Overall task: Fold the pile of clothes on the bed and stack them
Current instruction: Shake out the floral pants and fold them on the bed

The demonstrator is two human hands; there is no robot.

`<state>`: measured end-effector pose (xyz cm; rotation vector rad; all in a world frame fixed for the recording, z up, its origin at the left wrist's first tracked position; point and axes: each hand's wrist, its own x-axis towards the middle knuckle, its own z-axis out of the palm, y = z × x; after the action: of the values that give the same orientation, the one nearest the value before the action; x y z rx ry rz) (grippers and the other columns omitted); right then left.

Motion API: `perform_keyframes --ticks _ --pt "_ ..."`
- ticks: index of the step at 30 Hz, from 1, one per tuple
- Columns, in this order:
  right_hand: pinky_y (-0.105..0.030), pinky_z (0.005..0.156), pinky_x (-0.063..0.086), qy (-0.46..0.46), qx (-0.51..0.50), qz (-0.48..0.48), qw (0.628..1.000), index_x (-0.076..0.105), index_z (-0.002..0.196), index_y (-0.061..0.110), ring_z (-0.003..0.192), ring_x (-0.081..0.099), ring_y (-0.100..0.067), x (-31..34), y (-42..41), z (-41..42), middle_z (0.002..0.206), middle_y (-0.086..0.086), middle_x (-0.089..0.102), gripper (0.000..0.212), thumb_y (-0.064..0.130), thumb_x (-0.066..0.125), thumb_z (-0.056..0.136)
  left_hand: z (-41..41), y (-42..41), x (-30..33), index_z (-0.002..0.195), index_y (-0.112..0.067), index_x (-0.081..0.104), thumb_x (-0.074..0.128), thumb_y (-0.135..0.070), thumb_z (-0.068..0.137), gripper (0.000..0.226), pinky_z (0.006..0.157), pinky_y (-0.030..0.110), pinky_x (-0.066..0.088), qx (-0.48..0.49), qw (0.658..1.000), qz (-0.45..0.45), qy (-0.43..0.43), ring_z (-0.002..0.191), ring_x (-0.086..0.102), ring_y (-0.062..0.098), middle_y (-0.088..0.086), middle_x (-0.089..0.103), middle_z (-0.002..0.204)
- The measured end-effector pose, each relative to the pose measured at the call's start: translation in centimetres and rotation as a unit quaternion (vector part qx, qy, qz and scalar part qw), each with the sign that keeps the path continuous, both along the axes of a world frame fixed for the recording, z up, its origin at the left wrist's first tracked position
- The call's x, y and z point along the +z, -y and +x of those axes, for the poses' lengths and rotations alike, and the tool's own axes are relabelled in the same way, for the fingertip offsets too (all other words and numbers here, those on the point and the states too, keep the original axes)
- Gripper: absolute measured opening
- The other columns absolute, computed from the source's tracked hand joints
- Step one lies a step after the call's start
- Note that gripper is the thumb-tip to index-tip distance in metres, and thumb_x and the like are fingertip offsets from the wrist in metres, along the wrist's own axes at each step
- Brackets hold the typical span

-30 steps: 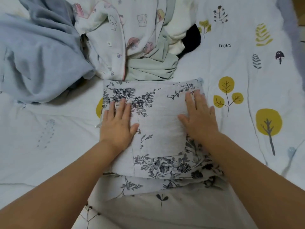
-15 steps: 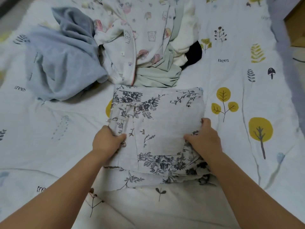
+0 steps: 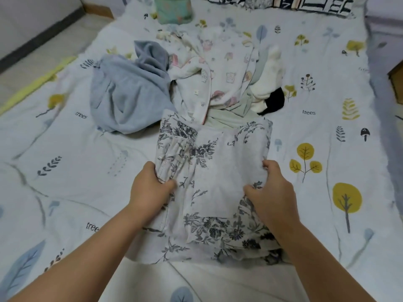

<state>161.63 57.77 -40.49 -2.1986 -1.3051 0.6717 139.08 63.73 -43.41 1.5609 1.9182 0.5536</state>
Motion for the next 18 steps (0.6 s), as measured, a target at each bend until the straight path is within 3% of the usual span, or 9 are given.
perform_keyframes --ticks 6,9,14,18 --pt "-0.026 0.05 0.039 0.019 0.029 0.001 0.999 0.039 0.133 0.021 0.057 0.048 0.0 2.2 -1.4 -3.9 0.066 0.014 0.049 0.059 0.017 0.065 0.081 -4.0 0.1 1.9 0.077 -0.017 0.041 0.068 -0.019 0.076 0.027 0.048 0.025 0.027 0.033 0.999 0.007 0.016 0.06 0.042 0.006 -0.006 0.047 0.069" --pt "-0.027 0.056 0.038 0.029 0.047 0.0 0.998 0.038 0.134 0.022 0.06 0.048 -0.007 2.7 -2.6 -7.2 0.073 0.009 0.051 0.06 0.02 0.065 0.081 -7.4 -0.4 2.0 0.082 -0.014 0.044 0.068 -0.018 0.075 0.026 0.049 0.024 0.028 0.048 0.998 0.009 0.027 0.062 0.042 0.005 -0.007 0.046 0.07" --pt "-0.028 0.056 0.038 0.047 0.069 -0.004 0.997 0.037 0.135 0.024 0.06 0.049 -0.011 2.9 -5.1 -14.1 0.066 0.014 0.045 0.062 0.022 0.066 0.08 -14.4 -1.6 1.9 0.082 -0.01 0.044 0.068 -0.017 0.076 0.026 0.048 0.027 0.027 0.072 0.997 0.01 0.037 0.06 0.044 0.01 -0.001 0.048 0.07" --pt "-0.03 0.059 0.042 0.049 0.087 -0.002 0.995 0.036 0.135 0.025 0.07 0.055 -0.02 2.6 -6.9 -20.6 0.073 0.007 0.052 0.063 0.024 0.066 0.08 -21.0 -2.7 1.8 0.081 -0.013 0.043 0.068 -0.018 0.076 0.026 0.048 0.026 0.026 0.094 0.995 0.008 0.042 0.06 0.044 0.009 -0.002 0.048 0.07"
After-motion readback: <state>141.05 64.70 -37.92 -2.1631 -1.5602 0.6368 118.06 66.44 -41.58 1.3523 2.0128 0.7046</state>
